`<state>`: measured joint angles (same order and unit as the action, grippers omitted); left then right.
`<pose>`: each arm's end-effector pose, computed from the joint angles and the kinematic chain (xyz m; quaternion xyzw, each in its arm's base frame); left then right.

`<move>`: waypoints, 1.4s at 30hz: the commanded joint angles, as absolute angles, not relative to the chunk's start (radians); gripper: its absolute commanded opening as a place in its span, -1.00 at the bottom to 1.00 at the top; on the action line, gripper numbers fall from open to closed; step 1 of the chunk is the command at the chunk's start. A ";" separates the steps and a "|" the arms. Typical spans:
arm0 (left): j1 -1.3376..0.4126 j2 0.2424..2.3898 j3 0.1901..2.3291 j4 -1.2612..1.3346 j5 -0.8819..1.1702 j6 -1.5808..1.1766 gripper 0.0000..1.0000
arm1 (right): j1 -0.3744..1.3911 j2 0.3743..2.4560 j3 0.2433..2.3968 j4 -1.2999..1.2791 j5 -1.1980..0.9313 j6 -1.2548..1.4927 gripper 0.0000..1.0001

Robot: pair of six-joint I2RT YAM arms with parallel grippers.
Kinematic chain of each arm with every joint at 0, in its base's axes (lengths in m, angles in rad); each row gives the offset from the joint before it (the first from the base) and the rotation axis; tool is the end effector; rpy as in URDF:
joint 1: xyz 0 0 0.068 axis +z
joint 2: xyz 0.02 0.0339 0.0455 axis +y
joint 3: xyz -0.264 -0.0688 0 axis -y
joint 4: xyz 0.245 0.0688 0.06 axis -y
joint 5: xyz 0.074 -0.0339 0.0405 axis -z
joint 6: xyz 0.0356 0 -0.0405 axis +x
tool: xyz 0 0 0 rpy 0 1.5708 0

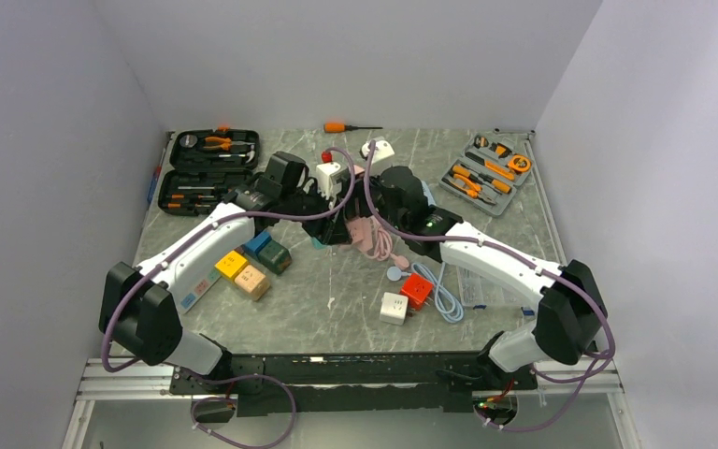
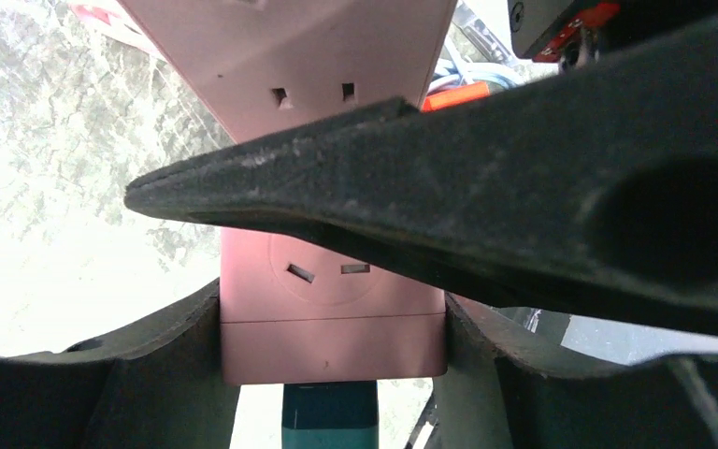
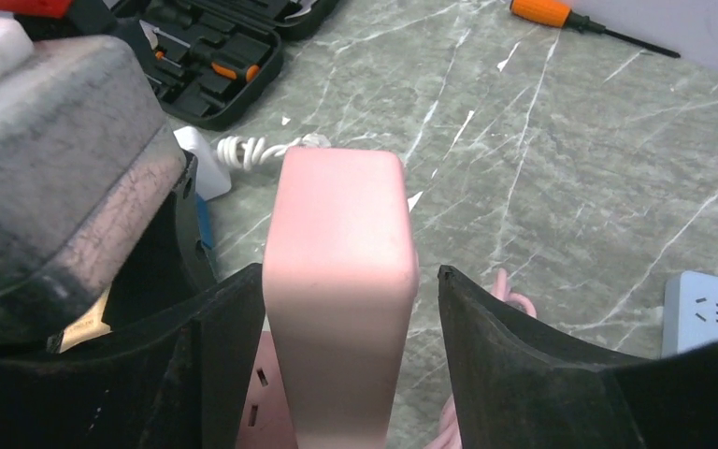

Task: Pull the plug off the socket
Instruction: Remove the plug from the socket.

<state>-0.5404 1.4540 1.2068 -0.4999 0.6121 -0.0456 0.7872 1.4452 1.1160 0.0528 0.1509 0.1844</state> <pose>0.2614 -0.1807 0.3038 0.3309 0.8177 -0.3746 0.2857 0.2460 0.2394 0.3232 -0.1928 0.7731 0.2275 0.5598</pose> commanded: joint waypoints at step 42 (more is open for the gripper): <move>-0.433 1.369 1.393 -0.656 0.711 0.120 -1.00 | 0.646 1.633 1.075 0.065 0.312 0.069 -1.00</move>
<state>-0.4740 1.4528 1.2739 -0.5812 0.5442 0.0723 0.7418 1.5494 1.0771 0.2596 0.0891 0.2543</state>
